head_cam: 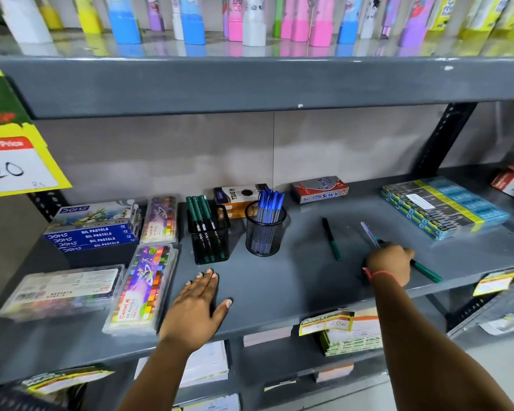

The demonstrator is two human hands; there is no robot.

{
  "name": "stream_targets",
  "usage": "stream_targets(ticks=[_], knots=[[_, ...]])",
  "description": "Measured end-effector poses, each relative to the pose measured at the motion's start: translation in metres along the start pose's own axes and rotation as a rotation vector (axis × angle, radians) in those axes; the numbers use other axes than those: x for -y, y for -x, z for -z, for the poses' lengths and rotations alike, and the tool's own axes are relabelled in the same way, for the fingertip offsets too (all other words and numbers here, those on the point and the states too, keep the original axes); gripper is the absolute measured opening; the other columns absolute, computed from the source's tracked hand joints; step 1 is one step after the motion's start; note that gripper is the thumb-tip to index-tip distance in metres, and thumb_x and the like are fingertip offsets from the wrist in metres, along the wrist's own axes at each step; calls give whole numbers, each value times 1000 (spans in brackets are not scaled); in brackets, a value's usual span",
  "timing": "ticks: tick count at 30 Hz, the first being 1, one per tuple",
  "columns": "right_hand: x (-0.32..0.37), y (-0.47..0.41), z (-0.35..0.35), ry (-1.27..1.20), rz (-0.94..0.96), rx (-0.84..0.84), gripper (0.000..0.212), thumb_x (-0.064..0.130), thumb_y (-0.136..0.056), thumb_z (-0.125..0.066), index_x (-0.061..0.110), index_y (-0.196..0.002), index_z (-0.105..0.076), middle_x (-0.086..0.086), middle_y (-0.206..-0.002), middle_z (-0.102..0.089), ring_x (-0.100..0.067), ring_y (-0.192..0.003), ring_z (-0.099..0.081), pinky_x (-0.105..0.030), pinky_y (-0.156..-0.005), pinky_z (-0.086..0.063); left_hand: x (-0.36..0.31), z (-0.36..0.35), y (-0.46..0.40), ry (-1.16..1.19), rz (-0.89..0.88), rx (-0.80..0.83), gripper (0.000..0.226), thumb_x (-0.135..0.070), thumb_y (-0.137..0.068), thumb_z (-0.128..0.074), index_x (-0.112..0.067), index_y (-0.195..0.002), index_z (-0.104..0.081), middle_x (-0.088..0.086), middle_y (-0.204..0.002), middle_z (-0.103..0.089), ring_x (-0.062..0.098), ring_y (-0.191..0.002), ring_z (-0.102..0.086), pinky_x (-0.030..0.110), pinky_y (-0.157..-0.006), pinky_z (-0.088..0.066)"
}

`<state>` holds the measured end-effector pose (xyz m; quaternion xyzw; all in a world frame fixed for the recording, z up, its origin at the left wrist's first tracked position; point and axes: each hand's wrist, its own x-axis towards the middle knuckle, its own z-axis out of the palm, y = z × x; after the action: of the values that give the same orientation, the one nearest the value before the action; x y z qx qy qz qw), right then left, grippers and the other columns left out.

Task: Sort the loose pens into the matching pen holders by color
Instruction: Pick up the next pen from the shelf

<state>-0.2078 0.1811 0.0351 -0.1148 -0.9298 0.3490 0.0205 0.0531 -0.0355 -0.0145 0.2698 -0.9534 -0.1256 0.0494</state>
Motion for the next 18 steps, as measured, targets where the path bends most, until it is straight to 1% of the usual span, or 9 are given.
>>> stream_targets(ticks=[2,4,6,8,10,12,13,15,18], knots=[[10,6,5,-135,34,-41,32,9,-94,-44,8,-120,-62,-26,-128,-48,-48,-106,-58,-50,-95,-46,0,0,1,-2,1,1,118,-81,-50,25,-21,-143,-14,-3,-154,-13,12,-140,-9,23,-107,2],[25,13,7,-219,140,-43,33,9,-93,-45,12,-120,-64,-28,-123,-58,-46,-108,-59,-47,-92,-48,0,-1,1,-1,0,2,118,-81,-50,25,-21,-143,-15,-3,-154,-14,12,-140,-9,23,-107,2],[46,23,8,-297,253,4,35,4,-91,-45,13,-118,-66,-28,-117,-65,-43,-109,-60,-40,-88,-49,0,0,0,3,-1,4,118,-82,-50,25,-21,-143,-15,-3,-154,-14,12,-140,-8,23,-107,2],[67,32,8,-401,305,88,36,1,-90,-45,11,-114,-70,-26,-110,-70,-36,-107,-62,-31,-83,-46,0,1,1,2,4,3,119,-82,-48,26,-21,-143,-14,-3,-154,-12,12,-140,-7,22,-107,3],[87,39,3,-490,345,157,35,0,-88,-46,11,-106,-73,-20,-101,-72,-29,-93,-64,-27,-73,-45,-1,3,1,-3,9,5,120,-81,-46,28,-22,-143,-11,-4,-154,-9,11,-140,-6,22,-106,5],[105,47,-3,-575,391,235,31,-1,-87,-48,11,-99,-74,-12,-88,-68,-23,-80,-57,-20,-66,-45,-1,3,2,-2,13,8,120,-81,-45,28,-22,-143,-9,-5,-154,-8,11,-140,-5,22,-105,5],[113,50,-7,-602,418,258,28,-1,-87,-51,9,-98,-74,-11,-87,-68,-22,-80,-56,-22,-74,-48,-1,3,2,-4,14,9,120,-81,-45,29,-22,-143,-8,-5,-154,-7,11,-140,-4,22,-106,5],[128,55,-13,-588,482,251,23,1,-88,-56,1,-103,-73,-19,-98,-73,-26,-85,-62,-33,-89,-50,0,2,1,-13,5,8,121,-80,-45,30,-22,-143,-9,-5,-154,-7,11,-140,-4,22,-106,5],[139,63,-23,-483,565,237,25,1,-89,-55,0,-107,-72,-24,-108,-72,-35,-99,-67,-33,-92,-50,-1,2,1,-20,2,3,116,-83,-50,21,-21,-143,-9,-5,-154,-7,10,-140,-4,21,-106,6]])
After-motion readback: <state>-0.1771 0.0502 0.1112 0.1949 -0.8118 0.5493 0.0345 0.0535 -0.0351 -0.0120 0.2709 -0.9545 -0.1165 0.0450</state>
